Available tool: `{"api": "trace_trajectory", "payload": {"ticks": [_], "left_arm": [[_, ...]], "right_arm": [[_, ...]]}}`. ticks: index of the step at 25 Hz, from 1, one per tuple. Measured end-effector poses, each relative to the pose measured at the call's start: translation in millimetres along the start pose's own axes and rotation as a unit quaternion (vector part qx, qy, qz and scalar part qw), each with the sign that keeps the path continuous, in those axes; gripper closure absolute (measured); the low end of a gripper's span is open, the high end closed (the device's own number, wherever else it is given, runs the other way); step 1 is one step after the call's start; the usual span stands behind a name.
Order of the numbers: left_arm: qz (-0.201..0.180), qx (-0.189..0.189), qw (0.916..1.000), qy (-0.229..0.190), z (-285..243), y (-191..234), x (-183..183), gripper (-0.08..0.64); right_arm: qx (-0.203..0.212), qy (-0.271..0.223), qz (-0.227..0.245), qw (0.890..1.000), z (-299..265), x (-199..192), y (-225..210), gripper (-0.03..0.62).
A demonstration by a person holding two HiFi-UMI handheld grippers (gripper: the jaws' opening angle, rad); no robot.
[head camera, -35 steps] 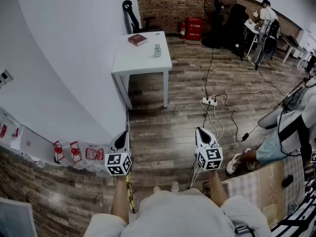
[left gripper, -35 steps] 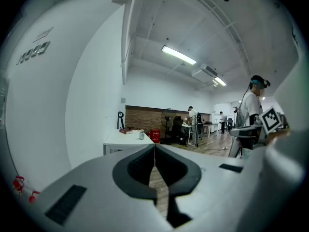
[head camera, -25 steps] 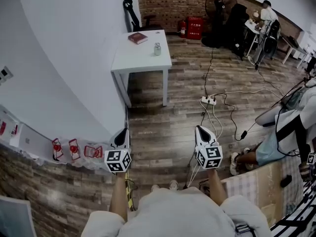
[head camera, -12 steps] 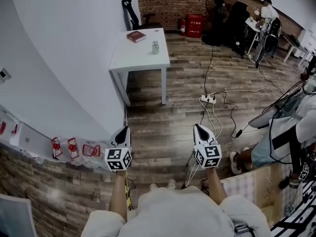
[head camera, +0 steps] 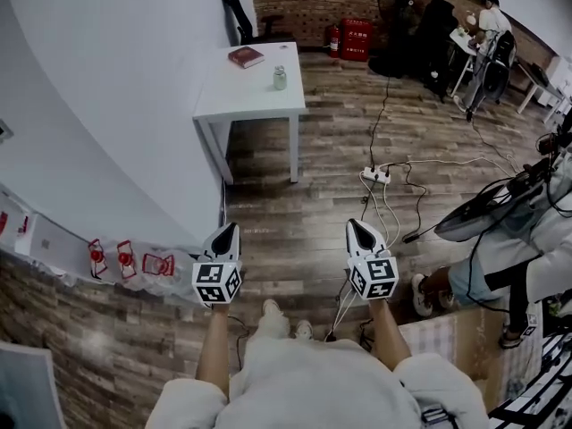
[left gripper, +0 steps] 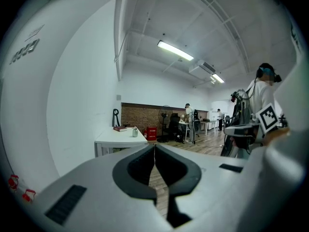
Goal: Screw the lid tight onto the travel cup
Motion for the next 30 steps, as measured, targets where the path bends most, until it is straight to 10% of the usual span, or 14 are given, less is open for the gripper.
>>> {"api": "trace_trajectory", "payload": {"ticks": [15, 30], "left_arm": [[0.015, -0.024, 0.9996, 0.009, -135, 59, -20, 0.551], [0.018, -0.037, 0.9991, -0.004, -318, 206, 9, 0.551]], "right_arm": [[-0.003, 0.015, 0.007, 1.0, -132, -20, -33, 0.593], [-0.011, -0.001, 0.006, 1.0, -365, 5, -50, 0.593]]}}
Point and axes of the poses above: the fingertips, and each gripper's own axes: z backward along the fingers, y to its left, x out of its top, the point moved 7 cm from there along z, backward along the fingers, and after that the axes turned 12 degrees about -y, right-handed, at the moved point
